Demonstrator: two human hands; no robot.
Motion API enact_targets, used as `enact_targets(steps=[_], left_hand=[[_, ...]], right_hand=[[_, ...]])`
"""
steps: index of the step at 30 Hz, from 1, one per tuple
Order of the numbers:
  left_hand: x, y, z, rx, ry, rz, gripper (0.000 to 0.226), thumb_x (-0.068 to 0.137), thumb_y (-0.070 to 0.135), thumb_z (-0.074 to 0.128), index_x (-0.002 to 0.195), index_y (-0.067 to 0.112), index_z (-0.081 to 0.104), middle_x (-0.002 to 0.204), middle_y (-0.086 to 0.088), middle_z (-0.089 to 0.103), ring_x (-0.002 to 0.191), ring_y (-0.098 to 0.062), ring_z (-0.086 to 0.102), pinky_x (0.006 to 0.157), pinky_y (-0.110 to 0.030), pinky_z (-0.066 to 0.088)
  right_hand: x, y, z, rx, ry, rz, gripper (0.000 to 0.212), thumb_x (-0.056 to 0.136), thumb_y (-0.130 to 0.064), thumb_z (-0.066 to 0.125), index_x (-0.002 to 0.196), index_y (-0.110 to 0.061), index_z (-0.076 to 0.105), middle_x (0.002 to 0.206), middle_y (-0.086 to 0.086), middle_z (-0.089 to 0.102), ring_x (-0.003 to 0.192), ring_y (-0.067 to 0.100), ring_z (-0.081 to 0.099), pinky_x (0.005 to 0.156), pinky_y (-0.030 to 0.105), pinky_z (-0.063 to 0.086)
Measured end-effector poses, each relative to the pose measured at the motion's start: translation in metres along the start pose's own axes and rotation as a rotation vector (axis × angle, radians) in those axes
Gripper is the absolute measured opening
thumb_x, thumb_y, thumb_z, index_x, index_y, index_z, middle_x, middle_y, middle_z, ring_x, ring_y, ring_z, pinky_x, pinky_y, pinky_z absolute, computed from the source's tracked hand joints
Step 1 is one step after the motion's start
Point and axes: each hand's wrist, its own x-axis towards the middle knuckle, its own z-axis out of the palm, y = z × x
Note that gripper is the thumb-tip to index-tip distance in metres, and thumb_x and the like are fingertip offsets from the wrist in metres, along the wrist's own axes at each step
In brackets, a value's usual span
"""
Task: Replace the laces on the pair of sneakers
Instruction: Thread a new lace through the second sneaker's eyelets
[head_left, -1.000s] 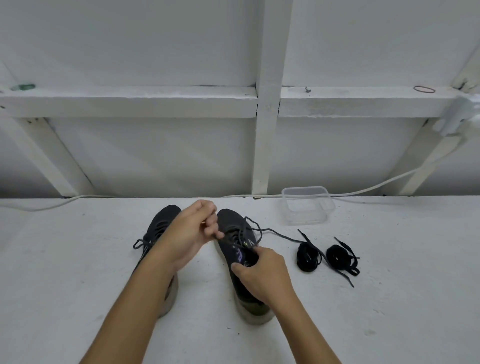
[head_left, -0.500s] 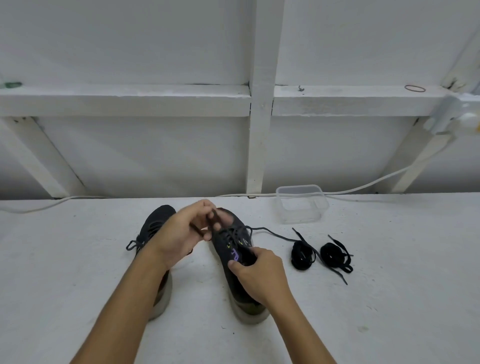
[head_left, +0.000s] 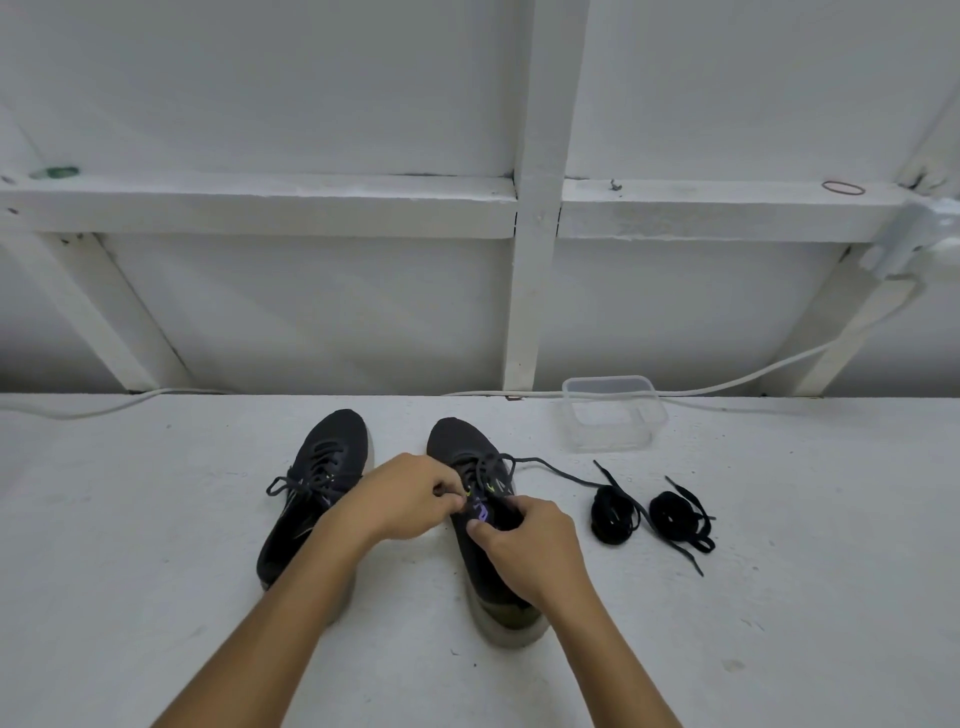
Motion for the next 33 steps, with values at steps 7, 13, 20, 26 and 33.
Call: enact_targets(steps=[7, 13, 20, 26, 33], left_hand=[[-0.010, -0.004, -0.031, -1.185, 0.080, 0.097, 0.019, 0.081, 0.026, 0.056, 0.069, 0.018, 0.068, 0.049, 0.008, 0.026, 0.052, -0.011, 0.029, 0.046, -0.018, 0.028], [-0.002, 0.001, -0.028, -1.153, 0.082, 0.097, 0.020, 0.080, 0.032, 0.058, 0.073, 0.023, 0.074, 0.057, 0.005, 0.039, 0.055, -0.010, 0.038, 0.052, -0.020, 0.035], [0.014, 0.009, -0.027, -0.975, 0.148, 0.116, 0.019, 0.076, 0.042, 0.066, 0.080, 0.026, 0.077, 0.081, 0.009, 0.064, 0.070, -0.005, 0.052, 0.063, -0.023, 0.038], [0.031, -0.002, -0.002, -0.319, 0.842, -0.011, 0.016, 0.094, 0.021, 0.064, 0.106, 0.026, 0.072, 0.112, 0.011, 0.065, 0.109, -0.011, 0.057, 0.093, -0.031, 0.045], [0.048, 0.020, 0.031, -0.029, 0.350, -0.136, 0.036, 0.088, 0.054, 0.062, 0.115, 0.031, 0.069, 0.111, 0.006, 0.063, 0.108, -0.020, 0.059, 0.091, -0.039, 0.048]], right_hand=[[-0.003, -0.002, 0.001, 0.023, 0.004, 0.011, 0.029, 0.083, -0.042, 0.074, 0.109, -0.029, 0.073, 0.090, -0.015, 0.071, 0.074, -0.002, 0.063, 0.046, 0.004, 0.037], [0.000, -0.009, -0.012, 0.002, -0.053, 0.007, 0.039, 0.082, -0.058, 0.070, 0.115, -0.037, 0.069, 0.095, -0.023, 0.067, 0.092, 0.003, 0.065, 0.074, 0.018, 0.049], [0.026, -0.028, -0.040, 0.045, -0.198, -0.203, 0.018, 0.095, -0.040, 0.066, 0.095, -0.026, 0.076, 0.085, -0.013, 0.074, 0.080, 0.005, 0.066, 0.080, 0.028, 0.054], [0.035, -0.029, -0.069, 0.559, -0.169, -0.181, 0.030, 0.108, -0.031, 0.046, 0.092, -0.018, 0.067, 0.095, 0.000, 0.075, 0.096, 0.019, 0.072, 0.078, 0.031, 0.059], [0.040, -0.024, -0.084, 0.805, -0.010, -0.153, 0.032, 0.110, -0.031, 0.041, 0.107, -0.017, 0.070, 0.084, -0.001, 0.070, 0.094, 0.020, 0.074, 0.071, 0.029, 0.059]])
